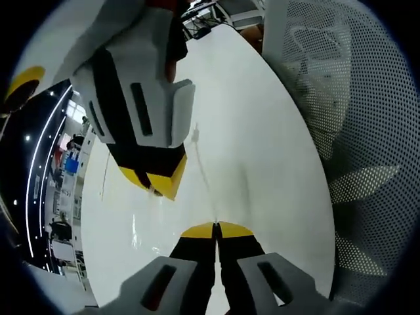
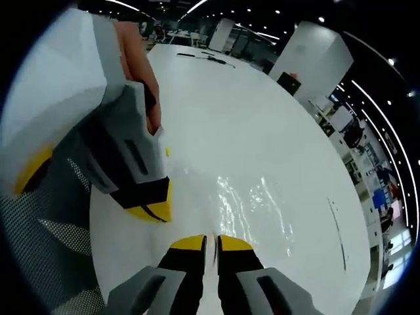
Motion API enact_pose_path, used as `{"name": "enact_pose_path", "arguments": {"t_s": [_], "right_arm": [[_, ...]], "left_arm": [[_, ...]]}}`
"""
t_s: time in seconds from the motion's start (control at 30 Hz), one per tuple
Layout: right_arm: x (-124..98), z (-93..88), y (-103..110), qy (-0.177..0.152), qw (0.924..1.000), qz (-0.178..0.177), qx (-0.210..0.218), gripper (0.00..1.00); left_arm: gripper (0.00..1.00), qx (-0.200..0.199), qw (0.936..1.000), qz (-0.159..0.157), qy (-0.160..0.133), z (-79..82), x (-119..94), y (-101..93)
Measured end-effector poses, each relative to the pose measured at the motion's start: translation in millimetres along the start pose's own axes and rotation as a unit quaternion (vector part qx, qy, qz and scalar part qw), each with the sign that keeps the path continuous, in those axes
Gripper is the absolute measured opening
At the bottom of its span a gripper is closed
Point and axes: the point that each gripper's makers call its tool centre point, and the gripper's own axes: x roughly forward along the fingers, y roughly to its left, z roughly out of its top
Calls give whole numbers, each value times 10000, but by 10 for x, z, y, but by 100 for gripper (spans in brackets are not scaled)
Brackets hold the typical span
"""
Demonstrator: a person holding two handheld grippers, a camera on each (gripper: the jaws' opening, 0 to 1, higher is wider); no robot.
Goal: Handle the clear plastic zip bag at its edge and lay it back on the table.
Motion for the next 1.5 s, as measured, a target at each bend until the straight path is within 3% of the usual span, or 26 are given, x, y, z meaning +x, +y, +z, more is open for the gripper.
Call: {"name": "enact_pose_path", "arguments": {"t_s": [0.2,0.3,0.4,0.57,0.93,1.17,1.2,1.37,1.43,1.5], "right_arm": [[-24,-94,3,125,9998,45,128,14],[-134,-106,-34,164,9998,-100,32,17],[-222,-91,-154,41,9989,-368,272,19],[-361,-122,-246,-113,9948,-736,690,21],[-448,-262,-241,-97,9900,-945,1040,23],[-481,-335,-263,-125,9878,-1018,1172,23],[-483,-344,-267,-120,9876,-1025,1185,23],[-497,-348,-260,-152,9866,-1039,1245,23],[-484,-357,-256,-164,9864,-1018,1282,23],[-463,-373,-269,-212,9852,-1002,1377,24]], "left_arm": [[0,25,10000,22,-5,47,26,63],[0,123,9999,61,37,27,80,78],[0,194,9997,115,123,-5,118,102],[0,160,9996,50,216,-36,169,148],[0,32,9994,-140,327,-26,353,206],[0,-248,9988,-232,352,-27,343,202],[1,-457,9977,-358,353,-53,373,160],[7,-865,9957,-194,268,-29,271,197],[10,-1021,9944,-154,231,-99,297,205],[14,-1526,9878,-301,15,-86,300,160]]}}
